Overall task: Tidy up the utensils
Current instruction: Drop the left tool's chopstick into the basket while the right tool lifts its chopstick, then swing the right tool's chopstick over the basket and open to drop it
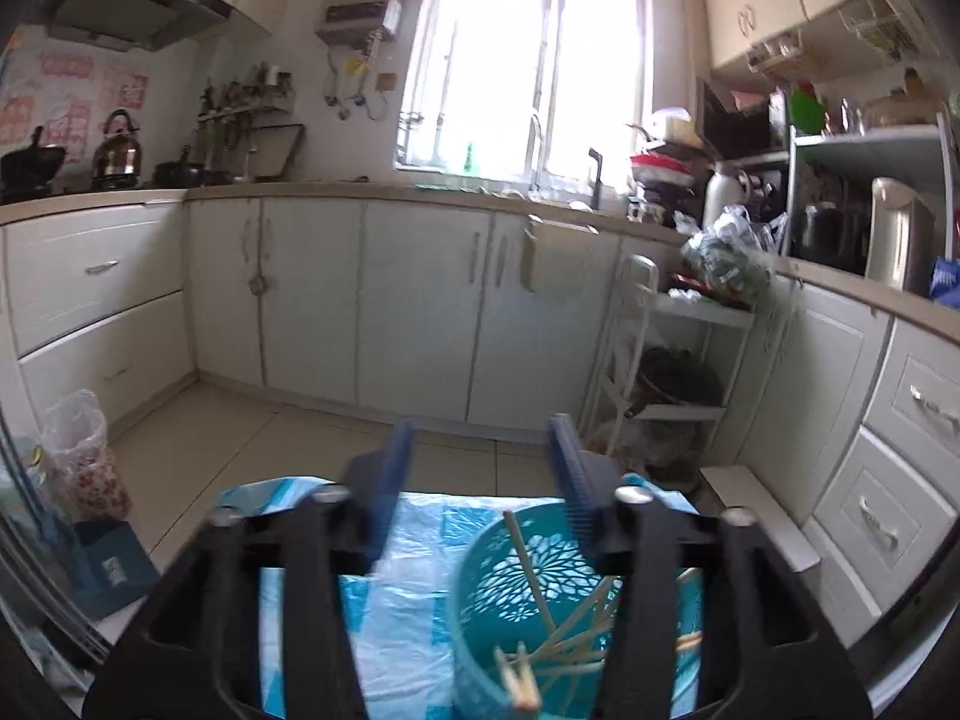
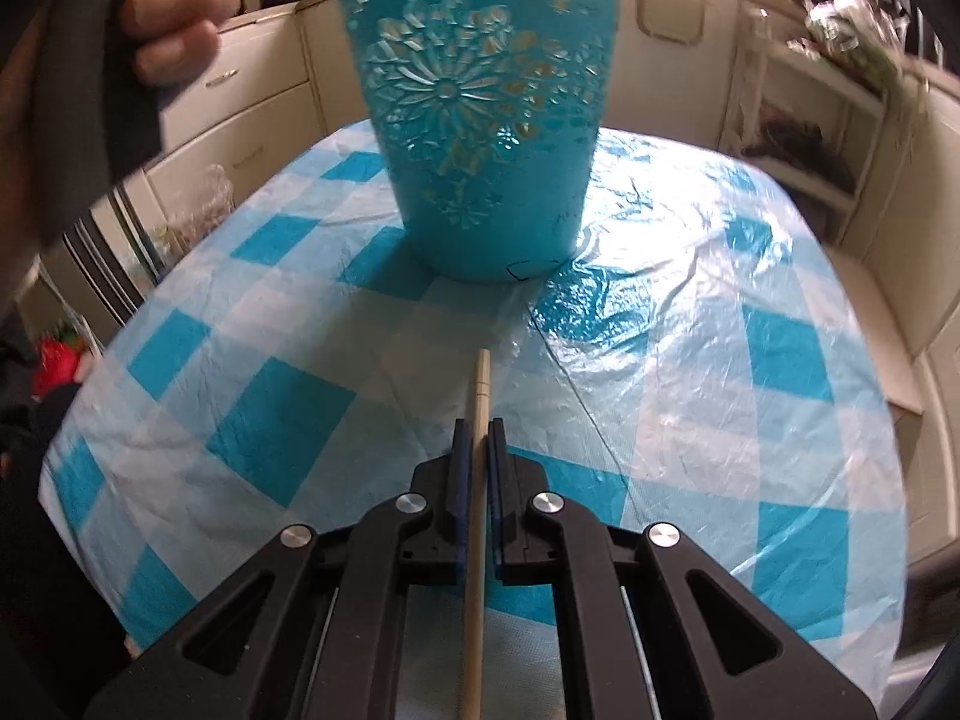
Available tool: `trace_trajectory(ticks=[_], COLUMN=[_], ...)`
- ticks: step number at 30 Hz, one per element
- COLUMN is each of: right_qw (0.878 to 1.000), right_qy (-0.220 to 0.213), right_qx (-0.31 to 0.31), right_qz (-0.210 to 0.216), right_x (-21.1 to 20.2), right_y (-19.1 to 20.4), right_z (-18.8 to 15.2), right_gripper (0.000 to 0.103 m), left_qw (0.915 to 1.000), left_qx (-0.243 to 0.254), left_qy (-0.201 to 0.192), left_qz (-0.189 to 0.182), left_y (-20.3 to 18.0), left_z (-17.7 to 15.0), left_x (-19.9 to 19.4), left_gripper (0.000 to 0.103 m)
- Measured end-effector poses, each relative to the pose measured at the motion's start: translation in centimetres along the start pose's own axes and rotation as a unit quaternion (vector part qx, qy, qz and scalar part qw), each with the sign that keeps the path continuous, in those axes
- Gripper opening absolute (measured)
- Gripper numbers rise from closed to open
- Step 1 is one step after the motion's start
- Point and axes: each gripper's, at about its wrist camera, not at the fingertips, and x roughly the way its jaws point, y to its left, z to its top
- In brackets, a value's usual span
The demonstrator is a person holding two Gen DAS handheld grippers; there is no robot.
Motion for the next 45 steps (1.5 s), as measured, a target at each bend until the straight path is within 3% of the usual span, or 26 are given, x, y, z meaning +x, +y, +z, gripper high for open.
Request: trace_trajectory(ticks=[2, 5, 8, 10, 11, 14, 15, 18, 19, 26, 34, 41, 45], right_qw=[0.999, 0.992, 0.976, 0.959, 0.948, 0.902, 0.878, 0.839, 0.835, 0.826, 0.850, 0.843, 0.853], right_qy=[0.000, -0.036, -0.121, -0.188, -0.227, -0.363, -0.412, -0.487, -0.496, -0.477, -0.455, -0.461, -0.449], right_qx=[0.040, 0.093, 0.119, 0.135, 0.140, 0.144, 0.146, 0.150, 0.149, 0.227, 0.212, 0.219, 0.210], right_qz=[0.032, 0.081, 0.139, 0.164, 0.172, 0.187, 0.194, 0.192, 0.189, 0.197, 0.158, 0.171, 0.164], right_x=[0.0, -1.5, -4.6, -7.2, -8.6, -13.1, -14.5, -15.3, -15.0, -8.1, -5.7, -6.2, -5.7], right_y=[-1.2, -2.9, -3.7, -4.1, -4.3, -4.7, -5.0, -5.1, -5.2, -7.3, -6.4, -6.9, -6.6], right_z=[0.0, 0.3, 1.2, 2.7, 3.8, 7.9, 9.6, 13.0, 13.7, 14.8, 14.4, 14.4, 14.1], right_gripper=[0.006, 0.006, 0.006, 0.006, 0.006, 0.006, 0.006, 0.006, 0.006, 0.006, 0.007, 0.007, 0.007], left_qw=[0.9999, 0.9996, 0.9988, 0.9977, 0.9965, 0.9938, 0.9925, 0.9901, 0.9893, 0.9898, 0.9907, 0.9916, 0.9916], left_qx=[-0.011, -0.026, -0.046, -0.061, -0.073, -0.094, -0.100, -0.102, -0.102, -0.107, -0.121, -0.118, -0.118], left_qy=[0.001, -0.004, -0.013, -0.022, -0.031, -0.053, -0.065, -0.093, -0.102, -0.091, -0.058, -0.050, -0.048], left_qz=[0.000, 0.000, 0.006, 0.016, 0.024, 0.027, 0.026, 0.026, 0.025, 0.021, 0.023, 0.019, 0.018], left_y=[0.9, 2.6, 4.5, 5.7, 6.3, 6.9, 7.0, 6.8, 6.7, 6.5, 7.2, 7.1, 7.1], left_z=[0.1, 0.0, -0.4, -0.8, -1.0, -1.0, -0.9, -0.3, -0.2, -0.3, -1.8, -2.3, -2.4], left_x=[-1.2, -3.4, -6.0, -7.8, -8.9, -11.3, -12.2, -13.8, -14.2, -13.2, -11.0, -10.8, -10.7], left_gripper=[0.055, 0.057, 0.058, 0.060, 0.062, 0.063, 0.063, 0.067, 0.068, 0.068, 0.068, 0.068, 0.068])
